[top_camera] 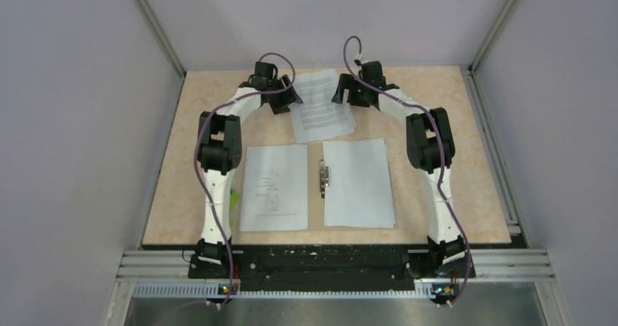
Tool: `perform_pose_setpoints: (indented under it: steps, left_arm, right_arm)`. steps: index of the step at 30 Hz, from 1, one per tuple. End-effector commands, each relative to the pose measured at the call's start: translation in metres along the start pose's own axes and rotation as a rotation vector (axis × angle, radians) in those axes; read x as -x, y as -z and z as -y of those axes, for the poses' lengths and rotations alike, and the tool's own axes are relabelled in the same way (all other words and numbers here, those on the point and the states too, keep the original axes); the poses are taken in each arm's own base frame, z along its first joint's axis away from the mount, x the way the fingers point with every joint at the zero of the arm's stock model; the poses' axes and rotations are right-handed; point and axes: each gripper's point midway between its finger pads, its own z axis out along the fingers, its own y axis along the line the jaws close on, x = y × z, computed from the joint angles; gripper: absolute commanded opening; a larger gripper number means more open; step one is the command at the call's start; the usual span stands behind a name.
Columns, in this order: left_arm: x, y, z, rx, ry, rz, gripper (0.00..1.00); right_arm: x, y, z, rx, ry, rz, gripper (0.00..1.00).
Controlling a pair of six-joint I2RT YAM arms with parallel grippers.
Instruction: Put the files into the folder
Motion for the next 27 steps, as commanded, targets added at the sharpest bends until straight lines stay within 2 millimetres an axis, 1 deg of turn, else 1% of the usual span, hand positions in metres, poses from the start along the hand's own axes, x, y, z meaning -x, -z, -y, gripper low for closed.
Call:
perform_pose_setpoints:
  steps: [1,4,8,12,15,18,22,24,27]
  left_arm:
    - [-0.006,-0.014,-0.006,0.052,0.027,-0.032,0.66]
    - [-0.017,-0.02,-0.005,0.069,0.022,-0.059,0.66]
    - [-0.023,-0.023,-0.002,0.073,0.019,-0.076,0.66]
    - [-0.022,-0.018,0.005,0.055,0.023,-0.076,0.64]
    - [-0.019,-0.012,0.014,0.024,0.018,-0.073,0.64]
    - [-0.019,-0.008,0.021,-0.005,0.006,-0.086,0.63]
    - [-0.02,-0.003,0.017,0.02,-0.013,-0.088,0.55]
    - [-0.021,-0.002,0.015,0.029,-0.02,-0.09,0.48]
    - [-0.022,-0.002,0.018,0.011,-0.023,-0.097,0.35]
  right_arm:
    - [-0.047,-0.012,-0.024,0.084,-0.057,-0.132,0.85]
    - [-0.057,-0.01,-0.036,0.134,-0.091,-0.168,0.84]
    - [-0.056,-0.006,-0.049,0.19,-0.11,-0.19,0.84]
    - [-0.049,-0.002,-0.051,0.21,-0.128,-0.19,0.84]
    - [-0.049,-0.001,-0.049,0.215,-0.137,-0.195,0.84]
    - [-0.049,-0.001,-0.053,0.251,-0.159,-0.203,0.84]
    - [-0.045,0.001,-0.057,0.268,-0.163,-0.197,0.84]
    - [-0.043,0.003,-0.06,0.275,-0.162,-0.194,0.84]
    - [-0.038,0.007,-0.064,0.289,-0.161,-0.186,0.84]
